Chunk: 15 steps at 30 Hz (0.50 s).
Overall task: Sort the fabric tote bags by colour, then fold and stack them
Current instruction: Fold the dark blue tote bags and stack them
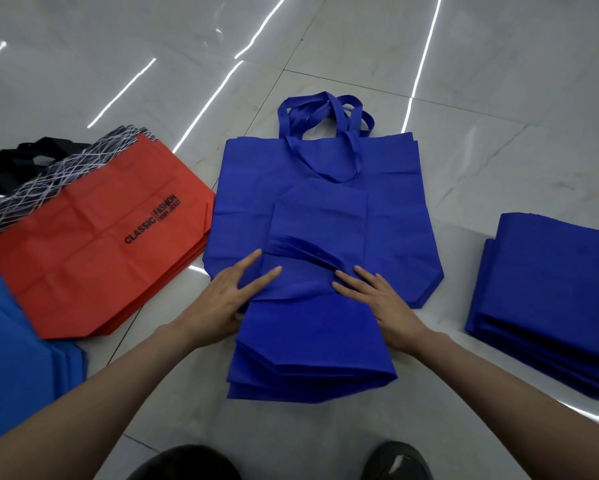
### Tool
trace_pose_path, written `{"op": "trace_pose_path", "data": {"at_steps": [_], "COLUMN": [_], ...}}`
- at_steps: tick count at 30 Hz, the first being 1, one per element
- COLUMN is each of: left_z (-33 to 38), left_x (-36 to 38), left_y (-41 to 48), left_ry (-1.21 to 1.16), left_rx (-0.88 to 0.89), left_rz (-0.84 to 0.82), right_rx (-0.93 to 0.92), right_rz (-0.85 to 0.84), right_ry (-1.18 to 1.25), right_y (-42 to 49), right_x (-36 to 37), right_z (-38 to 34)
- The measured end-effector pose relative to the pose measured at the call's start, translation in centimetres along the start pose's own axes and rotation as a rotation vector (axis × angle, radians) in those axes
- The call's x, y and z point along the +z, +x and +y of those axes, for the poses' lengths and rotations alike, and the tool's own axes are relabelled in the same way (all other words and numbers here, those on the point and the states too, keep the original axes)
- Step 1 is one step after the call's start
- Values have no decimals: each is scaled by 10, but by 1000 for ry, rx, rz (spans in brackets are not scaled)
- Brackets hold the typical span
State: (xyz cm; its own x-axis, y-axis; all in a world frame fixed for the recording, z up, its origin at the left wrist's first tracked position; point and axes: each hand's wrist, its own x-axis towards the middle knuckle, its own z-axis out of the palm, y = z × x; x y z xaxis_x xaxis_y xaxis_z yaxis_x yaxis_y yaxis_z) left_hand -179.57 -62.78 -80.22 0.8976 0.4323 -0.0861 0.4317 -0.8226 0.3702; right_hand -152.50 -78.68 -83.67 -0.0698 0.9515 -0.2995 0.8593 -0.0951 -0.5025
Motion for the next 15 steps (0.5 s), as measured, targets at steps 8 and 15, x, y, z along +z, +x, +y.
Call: {"op": "trace_pose_path", "data": {"at_steps": [8,15], "left_z": [29,35], "left_x": [-8,8], "left_y": [28,71], "left_ry": [-886,-481], "left_rx": [-519,-916], "left_rz": [28,216], "right_rx": [262,532], "right_rz": [318,653], "right_ry": [646,962], "right_y": [3,20], "right_x": [-10,-11], "right_z": [-33,-52]}}
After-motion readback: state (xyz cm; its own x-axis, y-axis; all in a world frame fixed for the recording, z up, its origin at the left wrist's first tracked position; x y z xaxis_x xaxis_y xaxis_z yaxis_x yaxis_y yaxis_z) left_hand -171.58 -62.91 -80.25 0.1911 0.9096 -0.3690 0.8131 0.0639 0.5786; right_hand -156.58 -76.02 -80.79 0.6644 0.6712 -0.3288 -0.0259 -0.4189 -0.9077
